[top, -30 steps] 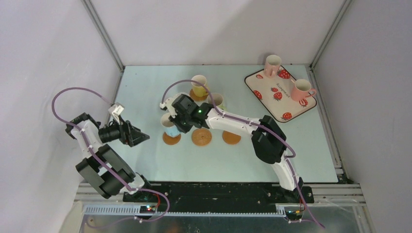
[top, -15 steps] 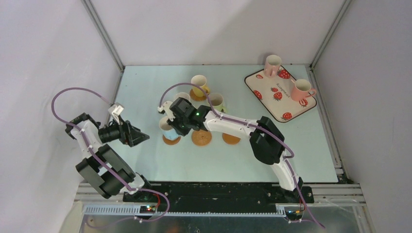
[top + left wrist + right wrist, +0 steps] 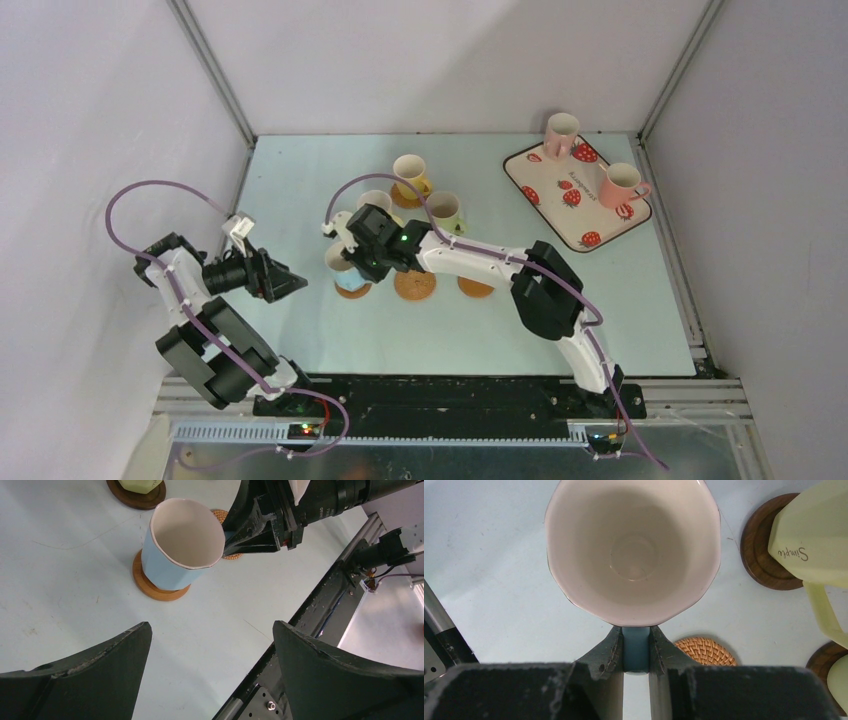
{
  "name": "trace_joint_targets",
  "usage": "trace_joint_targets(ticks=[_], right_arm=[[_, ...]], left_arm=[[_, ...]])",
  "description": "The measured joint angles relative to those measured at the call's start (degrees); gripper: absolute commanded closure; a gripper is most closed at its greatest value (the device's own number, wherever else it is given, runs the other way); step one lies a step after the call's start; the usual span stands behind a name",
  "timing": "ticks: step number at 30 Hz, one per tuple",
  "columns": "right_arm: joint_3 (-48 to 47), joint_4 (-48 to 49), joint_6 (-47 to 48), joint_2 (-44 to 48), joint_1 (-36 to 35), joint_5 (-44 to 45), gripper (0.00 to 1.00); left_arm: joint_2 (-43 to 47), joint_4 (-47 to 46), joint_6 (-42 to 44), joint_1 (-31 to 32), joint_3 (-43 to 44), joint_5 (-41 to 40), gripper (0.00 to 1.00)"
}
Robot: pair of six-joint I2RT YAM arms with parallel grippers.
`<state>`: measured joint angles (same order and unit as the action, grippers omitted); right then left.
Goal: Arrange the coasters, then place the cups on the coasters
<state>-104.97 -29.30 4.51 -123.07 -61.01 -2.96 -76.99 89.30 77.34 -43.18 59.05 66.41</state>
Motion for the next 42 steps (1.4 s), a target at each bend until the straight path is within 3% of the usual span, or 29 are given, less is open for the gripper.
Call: trace_joint_targets(ticks=[4,21,27,31,33,42], right_arm=[[-0.1,0.5,0.0,-0.2,0.0,0.1,0.98],[0.6,2.1,0.7,-0.1,-0.1,0.4,0.62],[2.7,3.6,1.6,0.3,-0.2,0.6,0.41],[3.3,3.9,2.1,0.9,-0.2,0.9,0.11],[3.9,3.9,2.5,1.7,-0.2,1.0,0.02],[7.7,2.7,4.8,13.3,2.3,0.2,0.01]], left_arm=[[0.0,0.0,0.3,-0.1,0.0,0.0,0.02],[0.0,0.0,0.3,-0.3,0.0,0.0,0.02],[0.0,0.0,0.3,-0.3,0.0,0.0,0.02],[0.0,0.0,0.3,-0.3,0.0,0.0,0.02],[0.0,0.0,0.3,-0.3,0.0,0.0,0.02],[0.0,0.0,0.3,-0.3,0.0,0.0,0.02]])
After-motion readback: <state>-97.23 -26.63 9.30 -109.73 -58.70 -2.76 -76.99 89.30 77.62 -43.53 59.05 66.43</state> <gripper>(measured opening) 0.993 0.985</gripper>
